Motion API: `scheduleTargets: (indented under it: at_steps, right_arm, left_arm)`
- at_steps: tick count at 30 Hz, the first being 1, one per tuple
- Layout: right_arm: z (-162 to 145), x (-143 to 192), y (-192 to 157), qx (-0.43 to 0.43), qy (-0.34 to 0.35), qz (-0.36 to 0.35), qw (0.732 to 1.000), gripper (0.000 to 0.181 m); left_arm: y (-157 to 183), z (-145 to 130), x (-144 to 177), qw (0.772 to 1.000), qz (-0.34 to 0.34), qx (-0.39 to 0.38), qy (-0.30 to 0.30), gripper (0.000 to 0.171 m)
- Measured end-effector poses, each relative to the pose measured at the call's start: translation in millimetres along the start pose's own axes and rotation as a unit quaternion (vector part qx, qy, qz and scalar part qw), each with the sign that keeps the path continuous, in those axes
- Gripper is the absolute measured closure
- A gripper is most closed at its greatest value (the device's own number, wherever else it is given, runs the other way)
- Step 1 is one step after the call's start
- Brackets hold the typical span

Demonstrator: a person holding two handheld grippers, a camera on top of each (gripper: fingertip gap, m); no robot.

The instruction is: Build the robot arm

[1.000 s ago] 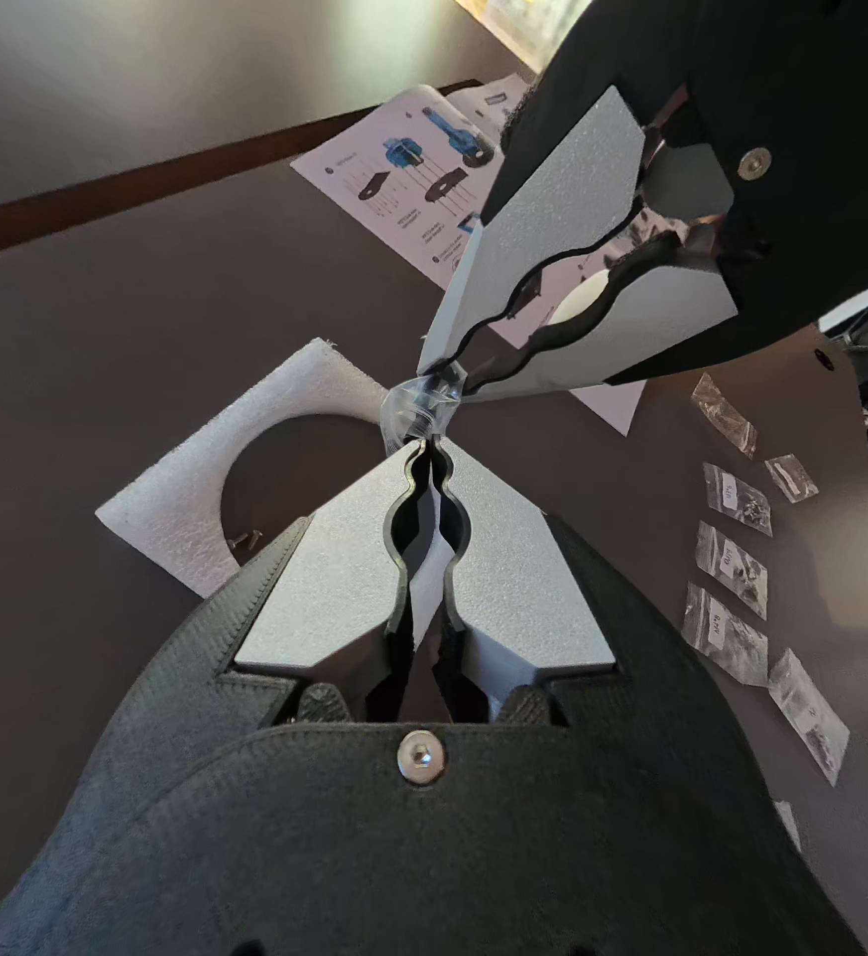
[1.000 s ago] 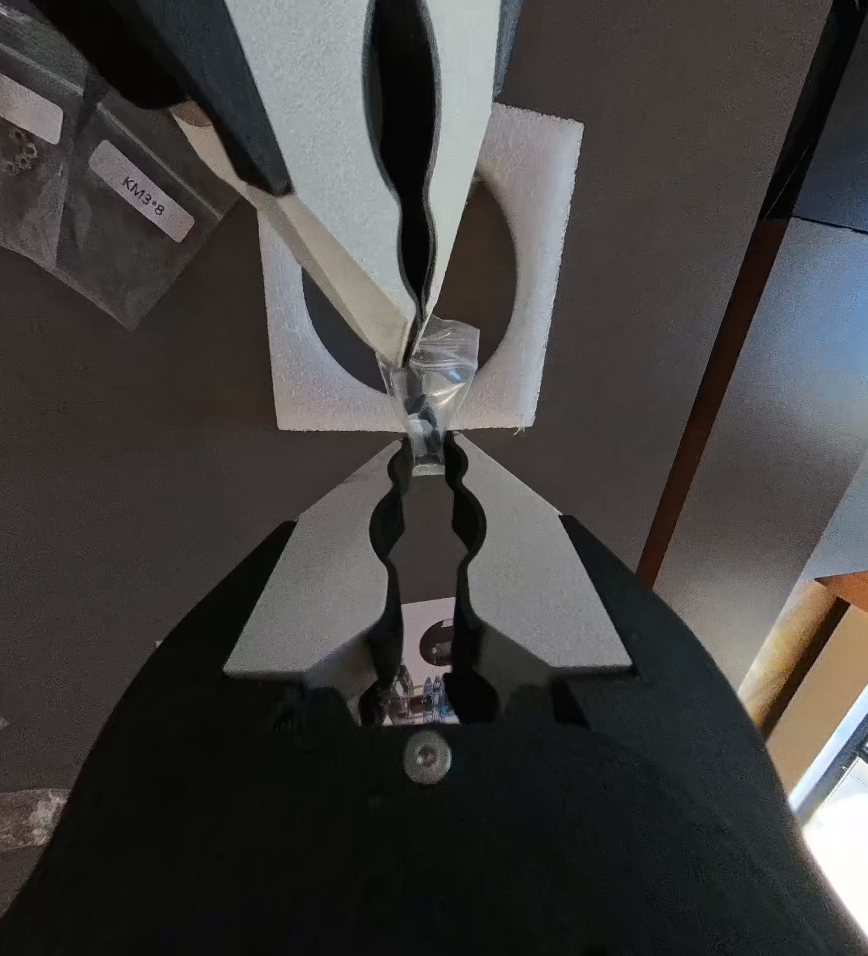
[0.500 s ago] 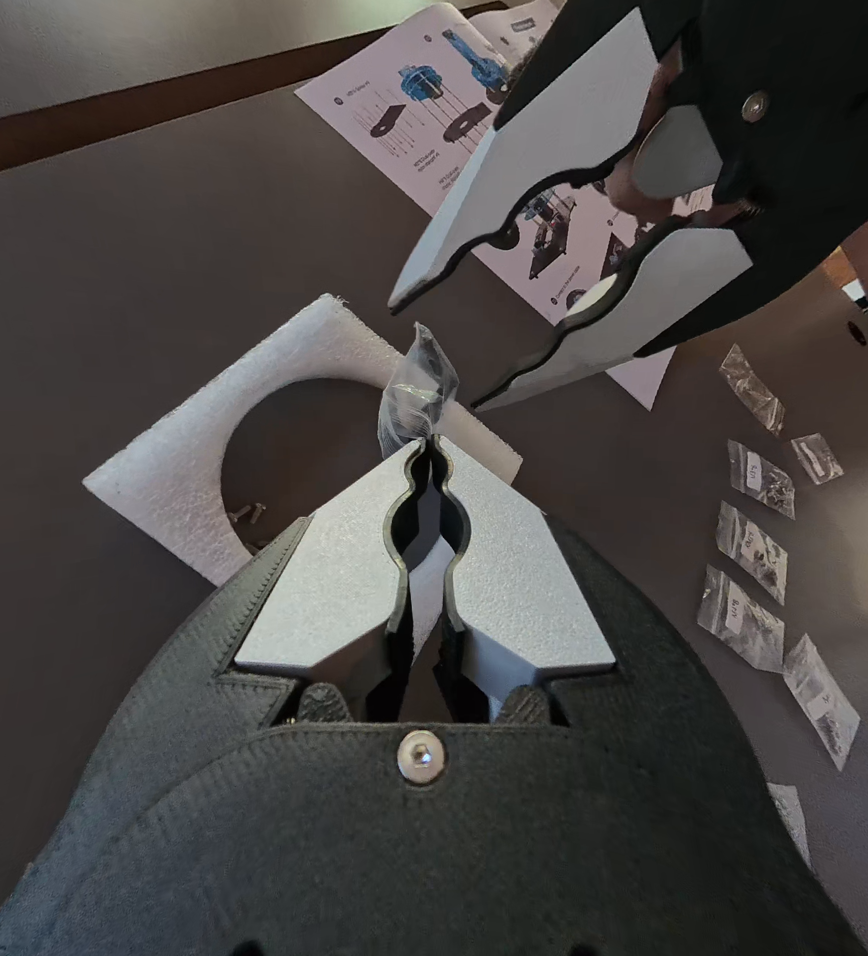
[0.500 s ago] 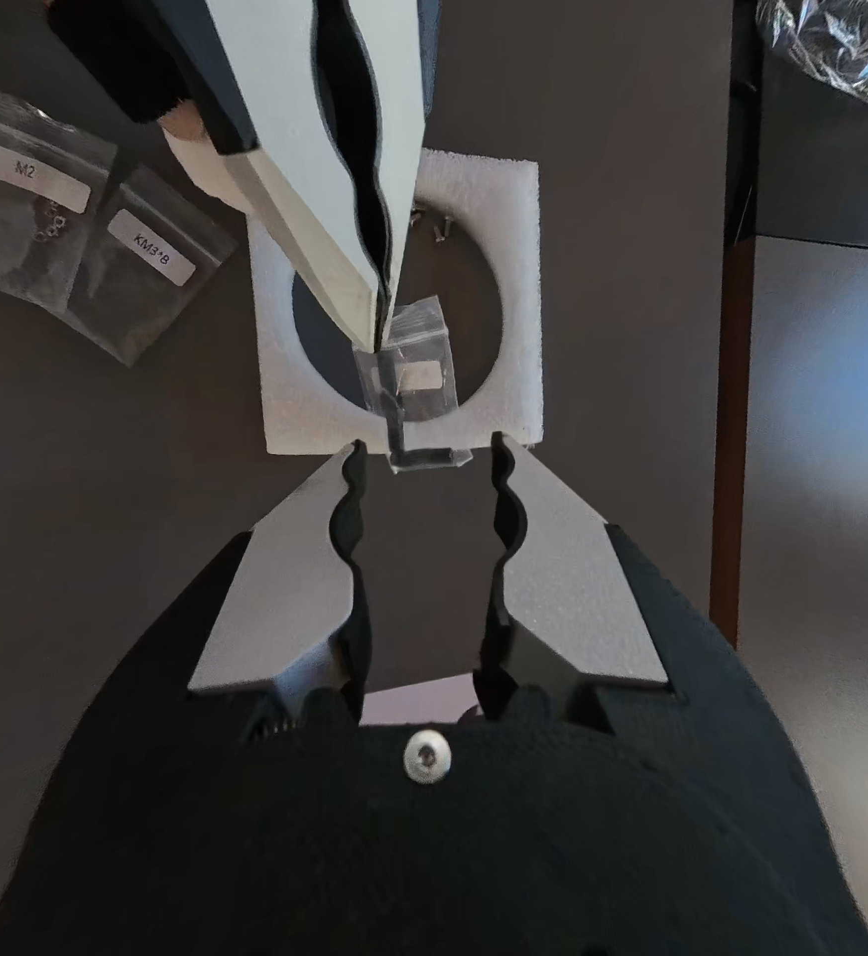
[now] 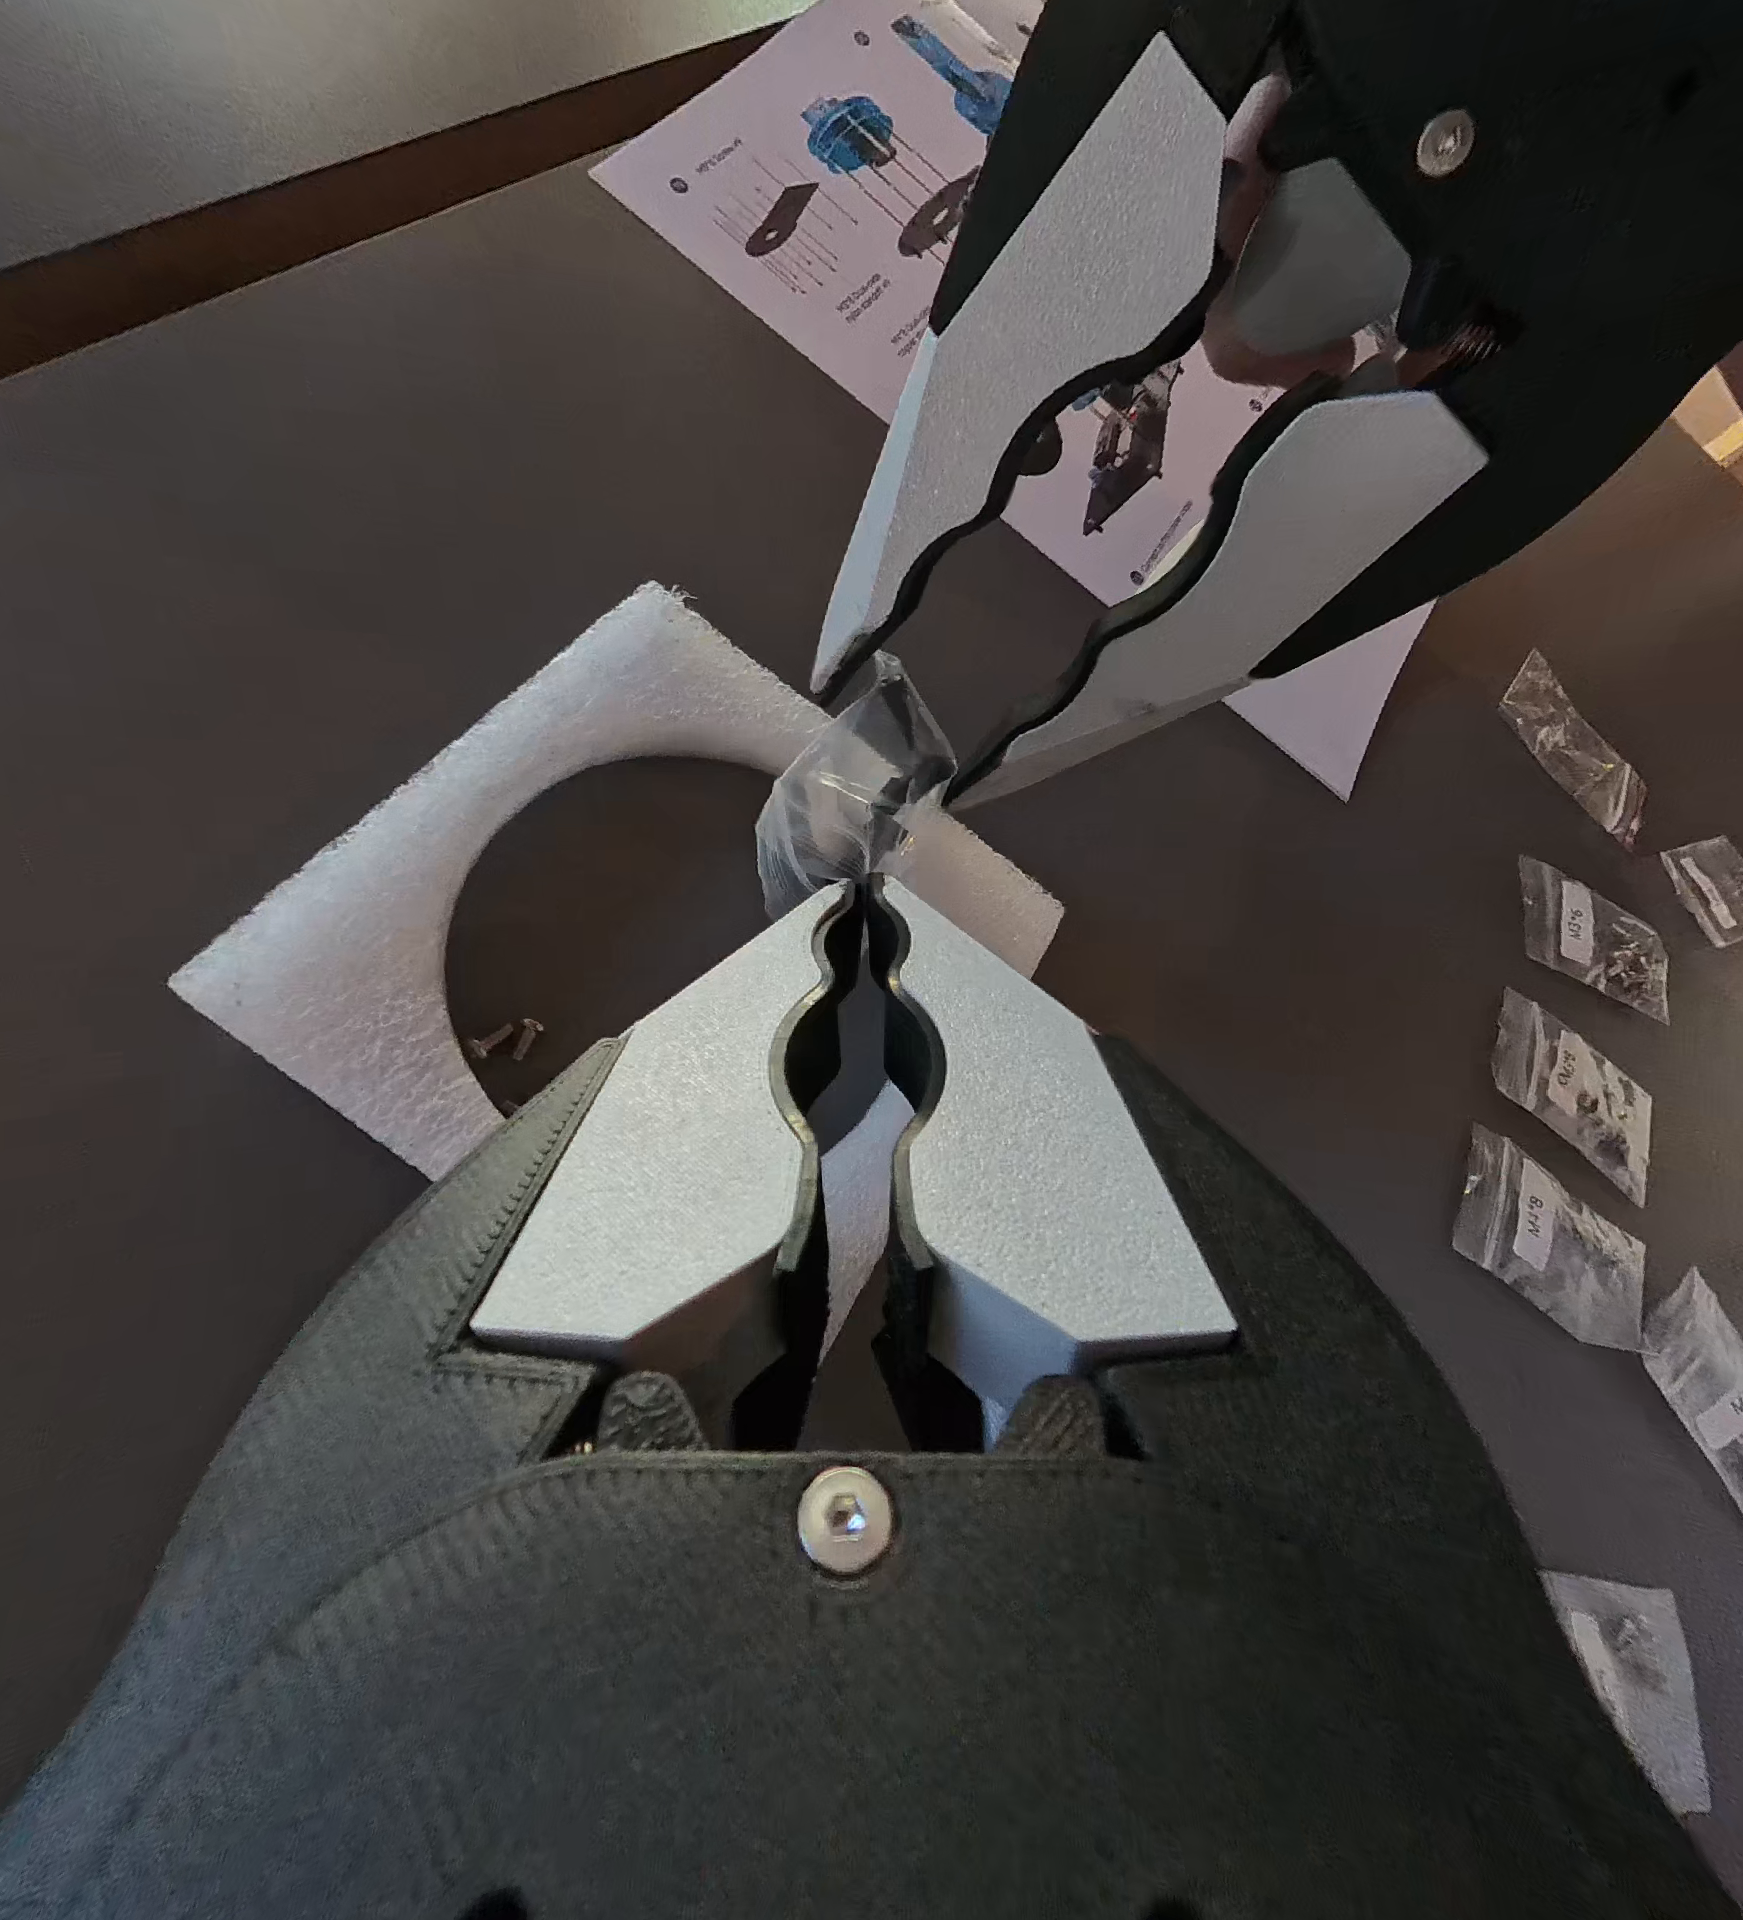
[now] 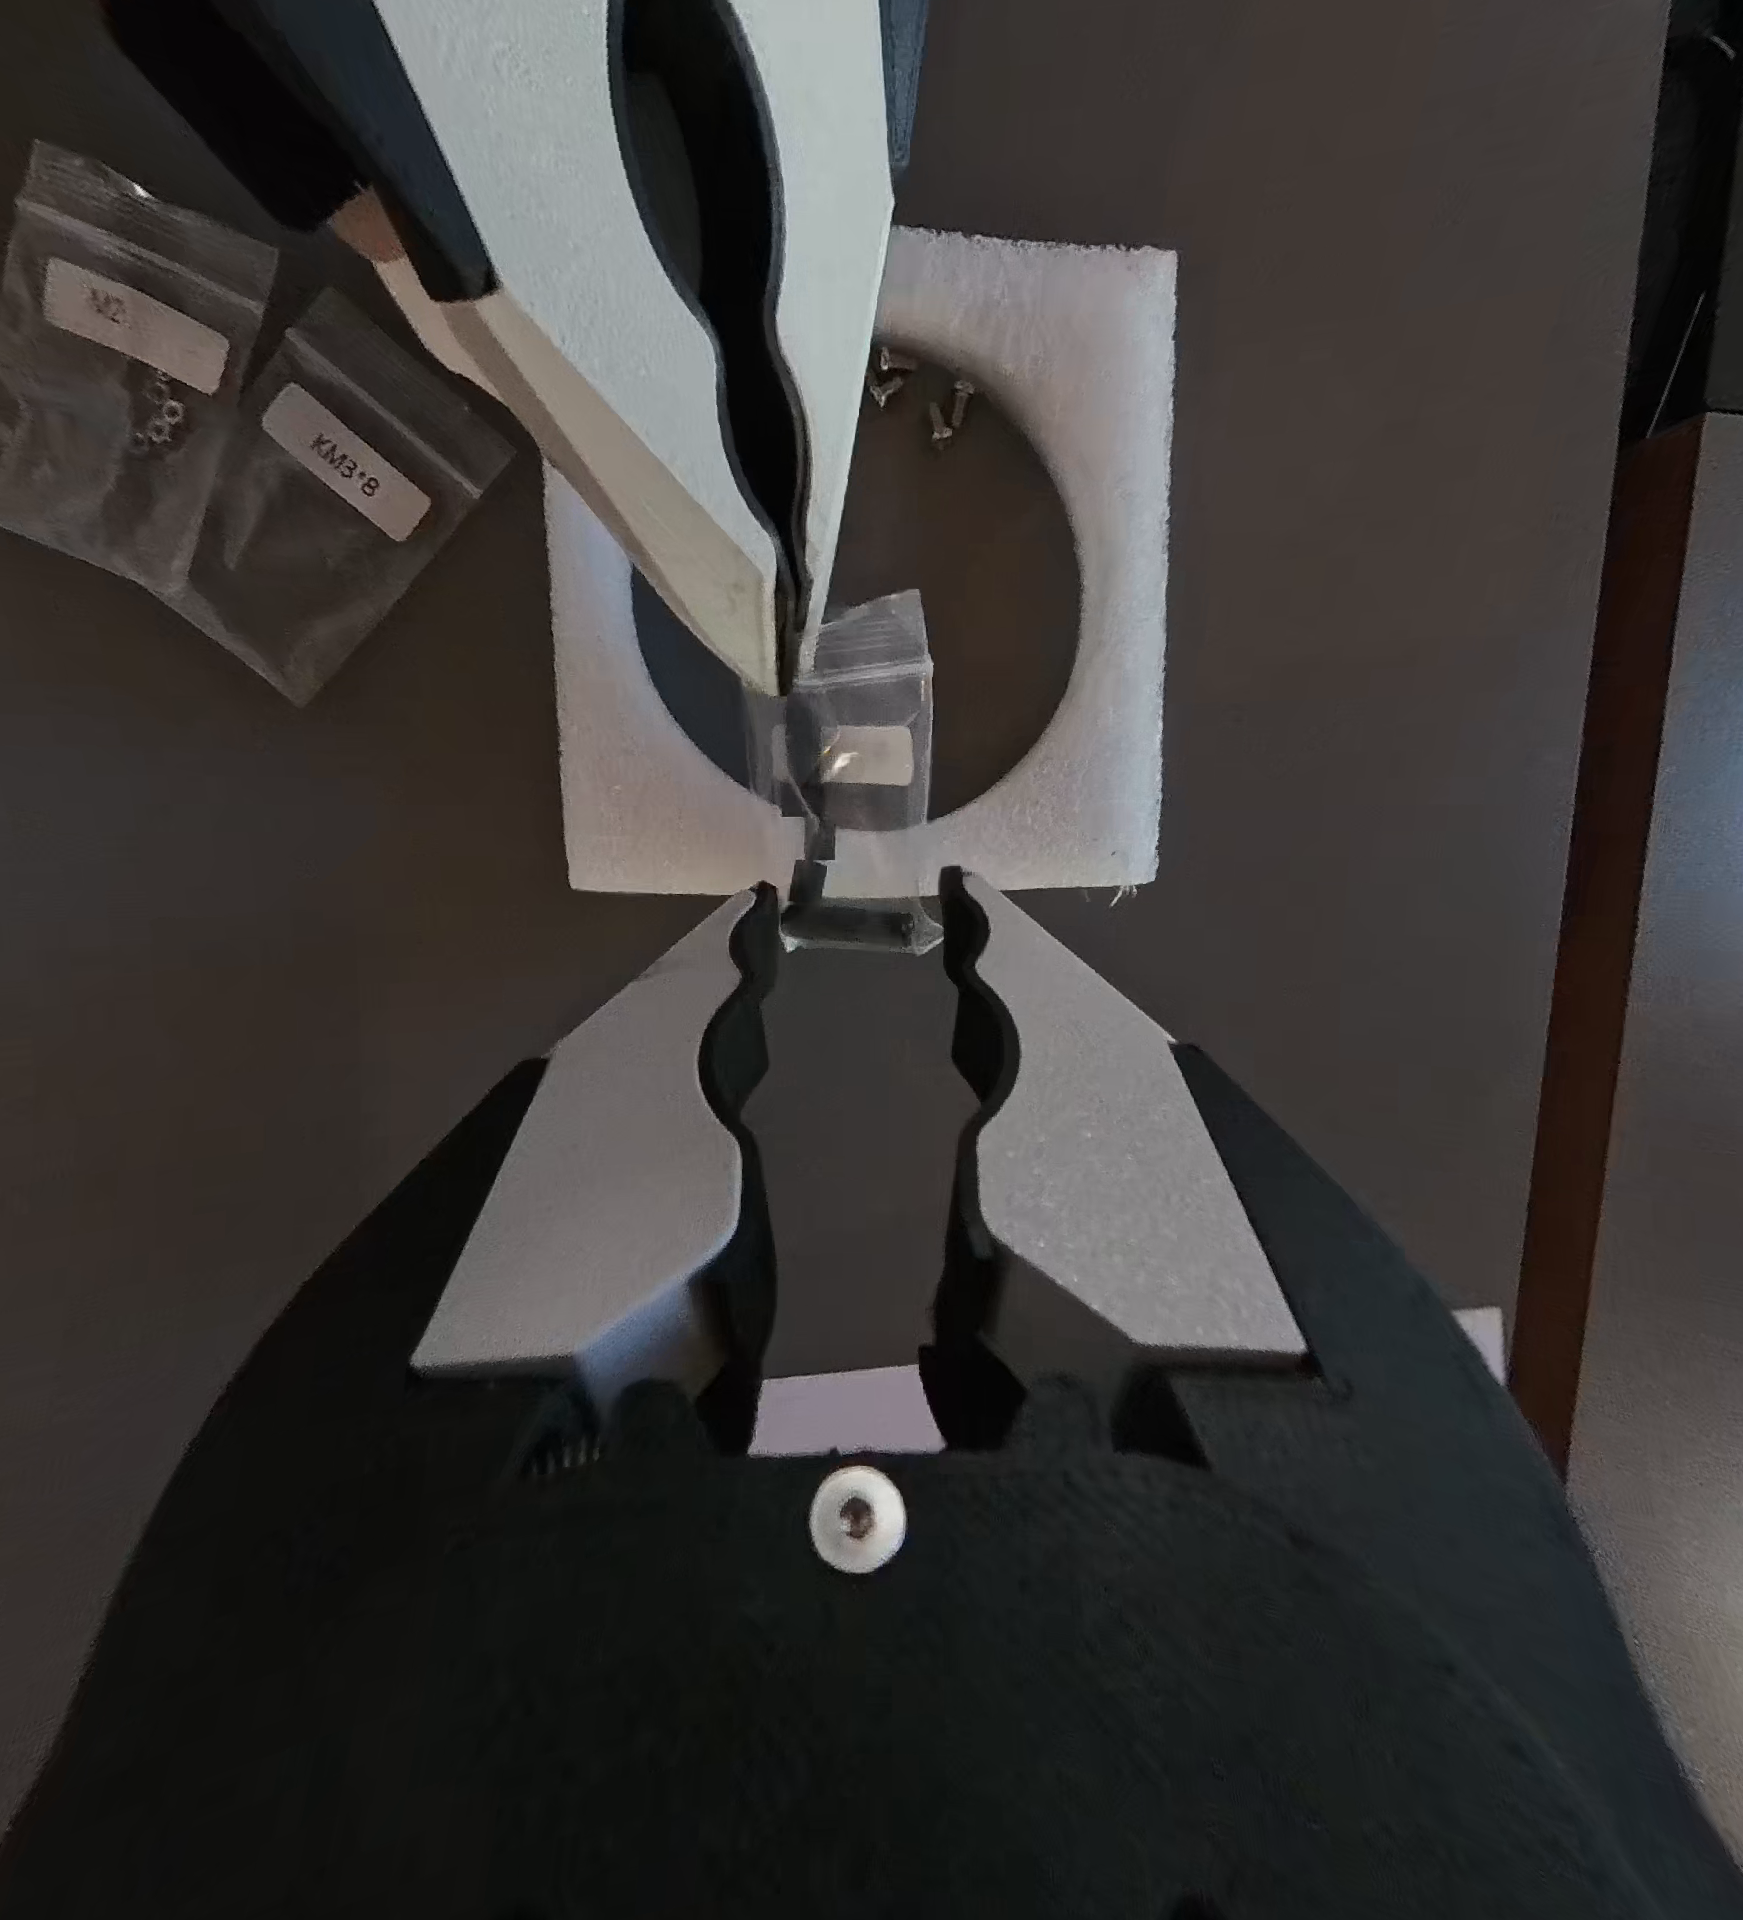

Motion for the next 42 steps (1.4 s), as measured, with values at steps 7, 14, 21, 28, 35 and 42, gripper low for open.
scheduleTargets:
  at_steps: [7, 14, 21, 28, 35, 42]
  right_arm:
    - [-16.7, 0.0, 17.2, -0.247, 0.033, 0.108, 0.962, 0.139]
    - [-29.8, -7.2, 5.8, -0.333, 0.043, 0.195, 0.922, 0.166]
    - [-28.7, -1.8, 11.0, -0.369, 0.104, 0.217, 0.898, 0.172]
    - [-33.0, -4.3, 12.3, -0.396, 0.118, 0.229, 0.881, 0.181]
    - [-34.8, 0.8, 17.0, -0.401, 0.138, 0.206, 0.882, 0.181]
    - [-35.4, 14.7, 22.9, -0.385, 0.125, 0.15, 0.902, 0.181]
  left_arm:
    - [3.1, -2.3, 0.9, 0.999, 0.008, -0.031, 0.003, 0.171]
    - [5.1, -3.8, -0.2, 0.999, 0.013, -0.05, -0.002, 0.171]
    - [4.6, -3.7, -0.1, 0.999, 0.012, -0.045, 0.0, 0.171]
    - [4.9, -3.8, -1.0, 0.999, 0.011, -0.044, 0.0, 0.171]
    - [5.1, -2.3, 2.8, 1.0, 0.004, -0.01, 0.017, 0.165]
    - [10.1, 5.4, 36.3, 0.996, 0.008, 0.011, 0.09, 0.162]
Point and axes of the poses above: each gripper's, where its closed fingertips meet, x back along the fingers, z out of its top, y = z × x across the jaws, the point moved 7 cm from there along x, back along the fingers, and after that the axes turned 13 degrees about -z, right-handed, at the moved point
